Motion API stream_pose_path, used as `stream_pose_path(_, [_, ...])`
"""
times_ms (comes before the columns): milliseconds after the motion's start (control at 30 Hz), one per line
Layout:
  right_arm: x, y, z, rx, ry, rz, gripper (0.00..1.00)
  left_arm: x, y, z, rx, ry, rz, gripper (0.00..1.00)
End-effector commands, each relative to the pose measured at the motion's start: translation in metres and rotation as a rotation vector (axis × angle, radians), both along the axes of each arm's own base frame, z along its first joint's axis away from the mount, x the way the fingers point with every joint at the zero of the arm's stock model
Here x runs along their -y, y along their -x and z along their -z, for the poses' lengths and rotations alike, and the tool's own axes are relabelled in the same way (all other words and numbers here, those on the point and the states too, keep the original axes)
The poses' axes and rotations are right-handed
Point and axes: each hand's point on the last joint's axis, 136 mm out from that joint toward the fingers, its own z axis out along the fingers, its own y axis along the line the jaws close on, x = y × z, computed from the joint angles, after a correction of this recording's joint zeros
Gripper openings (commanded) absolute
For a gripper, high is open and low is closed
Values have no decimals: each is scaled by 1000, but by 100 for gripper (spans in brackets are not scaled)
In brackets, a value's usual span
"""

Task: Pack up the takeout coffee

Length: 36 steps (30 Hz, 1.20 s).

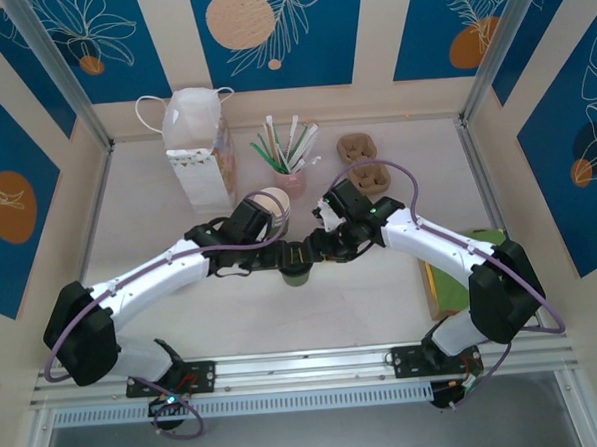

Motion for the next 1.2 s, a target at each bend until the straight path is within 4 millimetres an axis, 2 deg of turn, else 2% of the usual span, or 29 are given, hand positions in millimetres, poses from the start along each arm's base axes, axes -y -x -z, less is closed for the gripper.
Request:
stream_pose_path(0, [3, 9, 2, -29, -7, -15, 48, -16, 21, 29, -83, -123, 27, 50])
stream_pose_path(367, [25, 24, 55, -120, 125, 0, 40, -15, 25, 37, -96, -130, 36, 50])
stream_pose_path(600, [35, 29, 71, -140, 175, 11, 40, -18, 29, 42, -106, -140, 35, 50])
stream_pose_path(733, [29, 23, 56, -119, 144, 6, 40, -18, 28, 39, -101, -140, 33, 50])
stream_pose_path(1000, [3, -4, -4, -26, -1, -3, 46, -19, 27, 36, -95, -139, 31, 50])
stream_pose_path(1067, [-1, -10, -12, -16, -26, 0, 48, -19, 28, 35, -93, -138, 32, 50])
stream_pose_path(1167, [-5, -20, -13, -10, -36, 6, 49, -18, 27, 35, -93, -133, 33, 50])
